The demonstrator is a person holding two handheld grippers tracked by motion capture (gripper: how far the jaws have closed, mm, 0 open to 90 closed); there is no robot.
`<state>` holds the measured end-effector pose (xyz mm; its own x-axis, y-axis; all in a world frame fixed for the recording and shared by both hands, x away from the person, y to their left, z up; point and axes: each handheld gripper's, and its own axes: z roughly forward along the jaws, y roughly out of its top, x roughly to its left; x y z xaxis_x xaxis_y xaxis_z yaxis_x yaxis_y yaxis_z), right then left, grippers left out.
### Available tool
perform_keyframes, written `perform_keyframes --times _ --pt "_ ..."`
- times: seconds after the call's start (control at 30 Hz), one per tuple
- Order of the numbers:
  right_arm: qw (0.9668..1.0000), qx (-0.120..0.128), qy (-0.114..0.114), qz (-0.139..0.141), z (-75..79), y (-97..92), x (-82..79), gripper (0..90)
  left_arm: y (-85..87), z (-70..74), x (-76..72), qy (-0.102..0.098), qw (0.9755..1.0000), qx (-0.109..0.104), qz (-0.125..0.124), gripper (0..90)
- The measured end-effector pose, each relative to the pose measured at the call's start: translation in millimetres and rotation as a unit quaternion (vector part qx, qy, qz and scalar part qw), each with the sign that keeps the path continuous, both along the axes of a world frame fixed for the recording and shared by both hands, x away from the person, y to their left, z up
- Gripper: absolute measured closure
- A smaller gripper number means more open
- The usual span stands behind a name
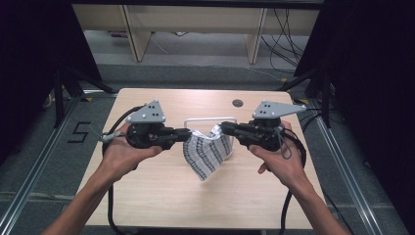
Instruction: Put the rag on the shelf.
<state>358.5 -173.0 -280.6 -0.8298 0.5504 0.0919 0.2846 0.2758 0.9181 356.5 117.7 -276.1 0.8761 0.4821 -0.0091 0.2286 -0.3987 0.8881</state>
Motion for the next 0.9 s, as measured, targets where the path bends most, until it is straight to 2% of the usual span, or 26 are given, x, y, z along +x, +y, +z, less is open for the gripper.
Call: perform_keyframes --times 0.07,0.13,0.2,0.27,0.3,0.33,0.37,0.47,0.5,0.53,0.57,0.6,0.63,0.7,0.77,0.83,0.9 --pt "0.9999 -0.003 -0.011 -0.006 1.2 -3.5 4.8 87.4 -3.6 3.6 5.0 -0.003 1.0 0.006 0.004 86.4" --pt "0.9998 0.009 -0.011 -0.014 2.1 -7.6 12.1 87.4 -7.9 8.4 13.3 -0.007 0.9999 0.012 0.009 86.4" --pt "0.9998 0.01 -0.011 -0.016 2.1 -8.3 14.3 87.4 -8.5 10.1 16.1 -0.006 0.9998 0.013 0.012 86.4" --pt "0.9996 0.014 0.003 -0.024 1.5 -10.3 19.2 87.4 -8.2 13.0 22.1 -0.007 0.9996 0.017 0.022 86.4" --pt "0.9995 0.018 0.002 -0.025 0.0 -11.7 24.7 87.4 -8.0 15.1 28.4 -0.008 0.9994 0.018 0.03 86.4" --pt "0.9995 0.018 0.002 -0.025 0.0 -11.7 24.7 87.4 -8.0 15.1 28.4 -0.008 0.9994 0.018 0.03 86.4" --pt "0.9994 0.018 0.001 -0.029 -0.3 -12.4 26.9 87.4 -8.8 15.2 32.4 -0.011 0.9993 0.011 0.034 86.4" --pt "0.9986 0.032 0.014 -0.039 -1.6 -13.4 35.6 87.4 -10.6 16.2 40.9 -0.007 0.9991 0.01 0.04 86.5" --pt "0.9989 0.028 0.004 -0.038 -1.8 -14.1 39.2 87.4 -13.2 15.9 46.9 -0.008 0.9989 0.008 0.045 86.5" --pt "0.9989 0.028 0.004 -0.038 -1.8 -14.1 39.2 87.4 -13.2 15.9 46.9 -0.008 0.9989 0.008 0.045 86.5" --pt "0.9985 0.031 0.016 -0.043 -1.5 -13.8 40.4 87.4 -14.2 15.6 49.9 -0.009 0.9988 0.004 0.048 86.5" --pt "0.9982 0.031 0.015 -0.048 -1.7 -13.4 47.3 87.4 -14.8 16.0 53.8 -0.006 0.9987 0.0 0.051 86.4" --pt "0.998 0.032 0.023 -0.05 -1.0 -12.4 48.2 87.4 -15.2 17.4 60.2 -0.003 0.9983 -0.005 0.058 86.4" --pt "0.9982 0.028 0.012 -0.051 0.1 -11.6 55.1 87.4 -15.9 19.8 67.7 -0.002 0.9975 -0.017 0.069 86.4" --pt "0.998 0.029 0.014 -0.054 0.8 -10.7 57.5 87.4 -16.3 21.5 71.2 -0.002 0.997 -0.021 0.074 86.4" --pt "0.9977 0.03 0.021 -0.058 3.8 -9.2 63.5 87.4 -17.8 25.0 79.7 -0.002 0.9958 -0.031 0.086 86.4" --pt "0.9973 0.029 0.017 -0.065 5.9 -9.4 74.2 87.4 -21.6 26.5 91.1 0.003 0.9944 -0.041 0.097 86.4"
